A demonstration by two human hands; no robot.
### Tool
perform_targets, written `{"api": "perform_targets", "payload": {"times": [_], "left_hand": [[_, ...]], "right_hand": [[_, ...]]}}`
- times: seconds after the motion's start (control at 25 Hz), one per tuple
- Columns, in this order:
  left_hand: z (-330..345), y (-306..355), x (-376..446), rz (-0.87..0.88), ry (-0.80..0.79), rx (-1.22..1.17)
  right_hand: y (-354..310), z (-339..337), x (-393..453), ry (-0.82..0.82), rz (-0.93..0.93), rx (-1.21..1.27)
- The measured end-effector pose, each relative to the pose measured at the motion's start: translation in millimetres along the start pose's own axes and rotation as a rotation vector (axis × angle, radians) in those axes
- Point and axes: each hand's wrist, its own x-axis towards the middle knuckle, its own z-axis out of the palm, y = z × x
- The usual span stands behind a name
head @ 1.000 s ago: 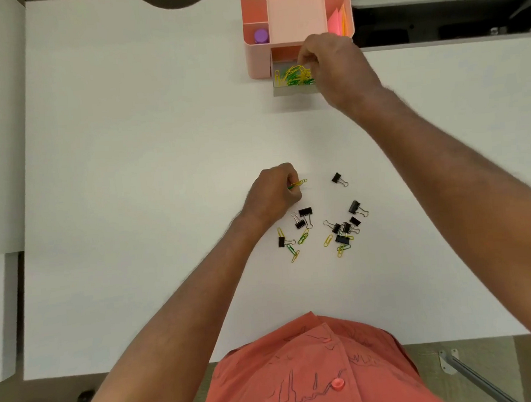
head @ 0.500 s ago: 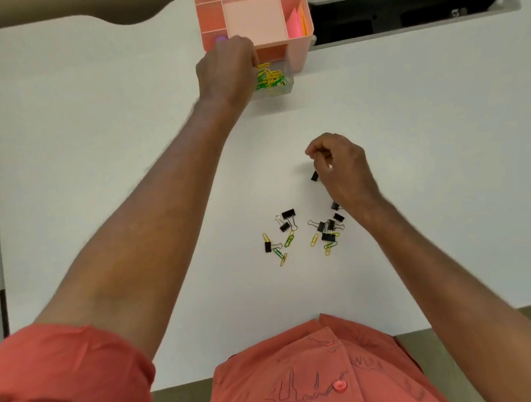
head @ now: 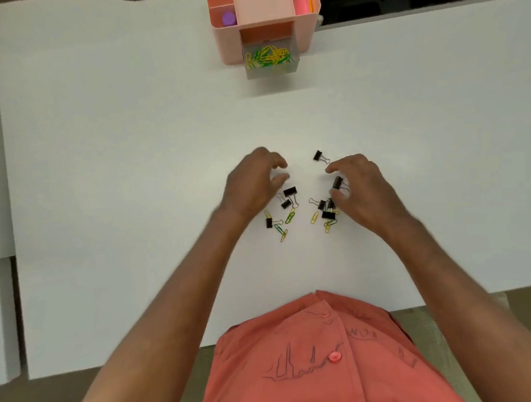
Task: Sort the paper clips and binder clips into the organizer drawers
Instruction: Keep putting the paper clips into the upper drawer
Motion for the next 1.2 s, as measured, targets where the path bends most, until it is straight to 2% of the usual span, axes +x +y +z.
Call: {"api": "perform_targets", "payload": {"times": [0.08, 0.16, 0.24, 0.32, 0.48, 0.64, 0.84, 0.96, 1.08, 1.2], "left_hand": [[25.9, -0.9, -31.9, 0.006, -0.11, 0.008], [42.5, 0.1, -46.1, 0.029, -0.133, 0.04], [49.2, 2.4, -46.0, 0.045, -0.1, 0.065], [51.9, 5.1, -41.7, 0.054, -0.073, 0.079], [49.4, 5.2, -28.1, 0.002, -0.033, 0.046], [36.5, -4.1, -9.6, -0.106, 0.087, -0.059], [29.5, -10.2, 2.9, -0.188, 0.167, -0.134], [35.6, -6.6, -15.5, -0.153, 0.209, -0.159], [53.6, -5.0, -46.4, -0.121, 0.198, -0.084], [69.2, 0.2, -69.8, -0.159, 0.178, 0.046]], "right_hand": [[-1.7, 7.3, -15.6, -0.168, -0.013, -0.124], [-2.2, 20.0, -26.3, -0.233, -0.042, -0.243], [-1.2, 32.6, -30.1, -0.141, -0.095, -0.286], [0.9, 40.2, -29.2, -0.045, -0.116, -0.161], [2.5, 33.7, -11.5, -0.086, -0.086, 0.021], [-4.7, 22.5, 11.1, -0.116, -0.012, 0.139], [-9.9, 24.8, 34.5, -0.019, -0.028, 0.186], [-4.8, 29.1, 22.5, 0.08, -0.017, 0.301], [11.8, 38.8, -12.5, 0.171, -0.111, 0.233], [29.4, 53.7, -42.5, 0.124, -0.244, 0.026]]}}
